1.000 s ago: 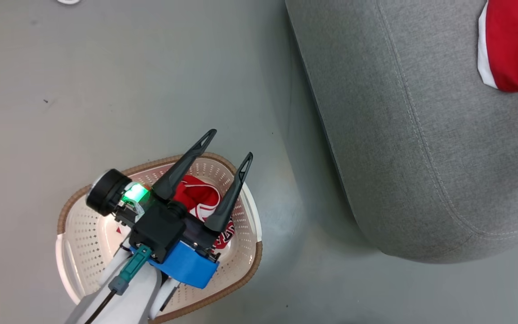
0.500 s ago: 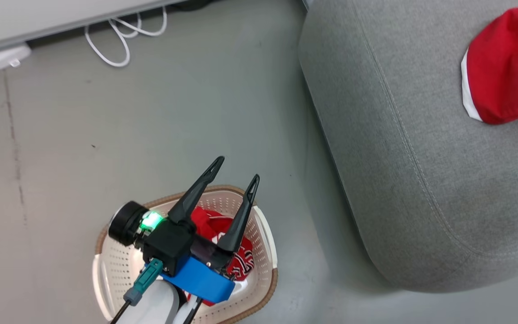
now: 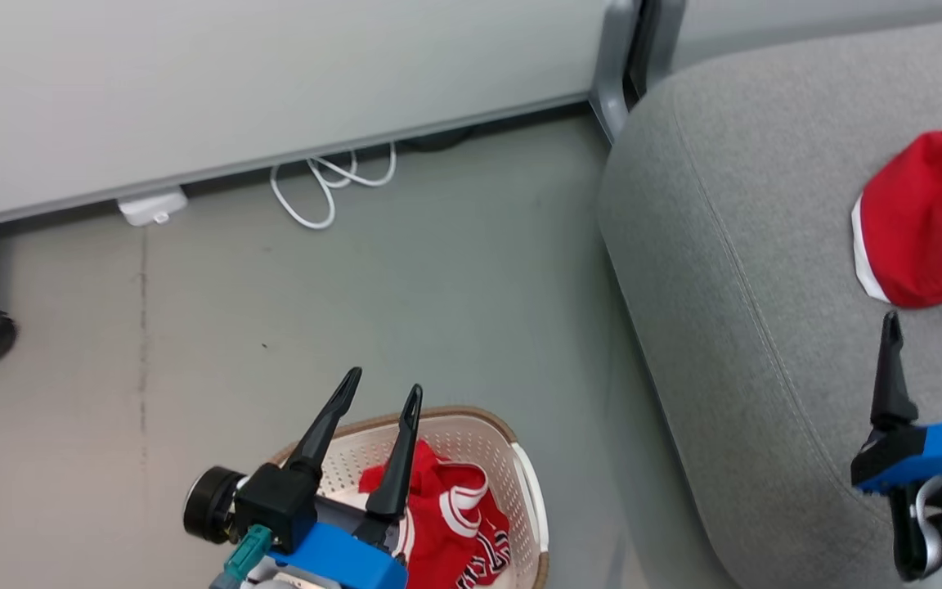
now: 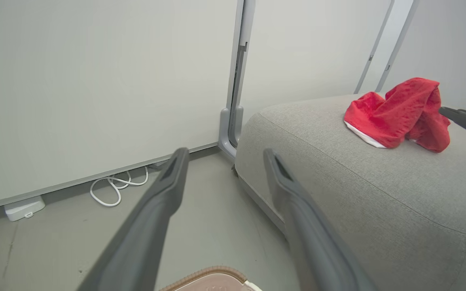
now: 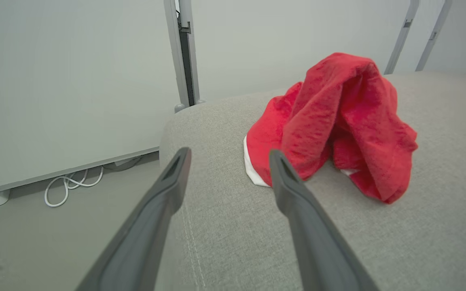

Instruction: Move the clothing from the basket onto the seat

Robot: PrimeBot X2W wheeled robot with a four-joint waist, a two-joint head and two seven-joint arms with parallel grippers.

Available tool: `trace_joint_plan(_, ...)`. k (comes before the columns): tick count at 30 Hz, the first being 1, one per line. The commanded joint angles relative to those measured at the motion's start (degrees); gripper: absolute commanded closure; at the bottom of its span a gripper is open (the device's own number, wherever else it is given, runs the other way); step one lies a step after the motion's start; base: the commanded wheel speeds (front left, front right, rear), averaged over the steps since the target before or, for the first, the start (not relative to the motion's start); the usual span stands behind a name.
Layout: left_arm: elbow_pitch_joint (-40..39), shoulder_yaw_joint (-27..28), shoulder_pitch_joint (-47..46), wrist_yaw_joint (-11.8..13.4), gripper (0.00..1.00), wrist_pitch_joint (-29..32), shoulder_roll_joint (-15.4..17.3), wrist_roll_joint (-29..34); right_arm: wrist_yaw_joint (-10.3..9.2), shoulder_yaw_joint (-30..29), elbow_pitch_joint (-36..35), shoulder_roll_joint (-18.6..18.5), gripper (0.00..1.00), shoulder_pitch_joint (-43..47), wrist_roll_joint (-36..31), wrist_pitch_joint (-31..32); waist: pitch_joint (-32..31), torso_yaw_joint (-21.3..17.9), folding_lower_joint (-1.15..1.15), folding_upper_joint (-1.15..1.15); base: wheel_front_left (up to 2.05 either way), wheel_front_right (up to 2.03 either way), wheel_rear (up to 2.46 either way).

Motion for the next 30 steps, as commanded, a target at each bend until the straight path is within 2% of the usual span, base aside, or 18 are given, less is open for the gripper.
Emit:
trace_joint_plan(1,0.2,0.6,0.7,0.0,0.00,-0.2,-0.2,-0.1,0.03,0.5,-1.0,0.3,0.00,1.7,-0.4,-0.2,-2.7,2.2,0.02,0.00,0.00,0.00,0.00)
trace_joint_plan(15,3.2,6.9,5.7,0.0,0.00,-0.2,-2.1,0.8,0.03,8.2,-15.4,1.7,0.00,16.5,-0.6,2.9,-9.1,9.0,0.02,0.00,0.00,0.00,0.00)
trace_joint_plan(21,4.2,8.9,6.8,0.0,0.00,-0.2,-2.2,1.2,0.03,11.4,-17.9,1.7,0.00,21.3,1.5,3.6,-10.8,10.4,0.02,0.00,0.00,0.00,0.00)
trace_joint_plan(30,5.3,10.8,6.1,0.0,0.00,-0.2,-1.3,1.4,0.03,12.6,-19.8,1.7,0.00,24.9,3.9,3.5,-11.5,12.3,0.02,0.00,0.00,0.00,0.00)
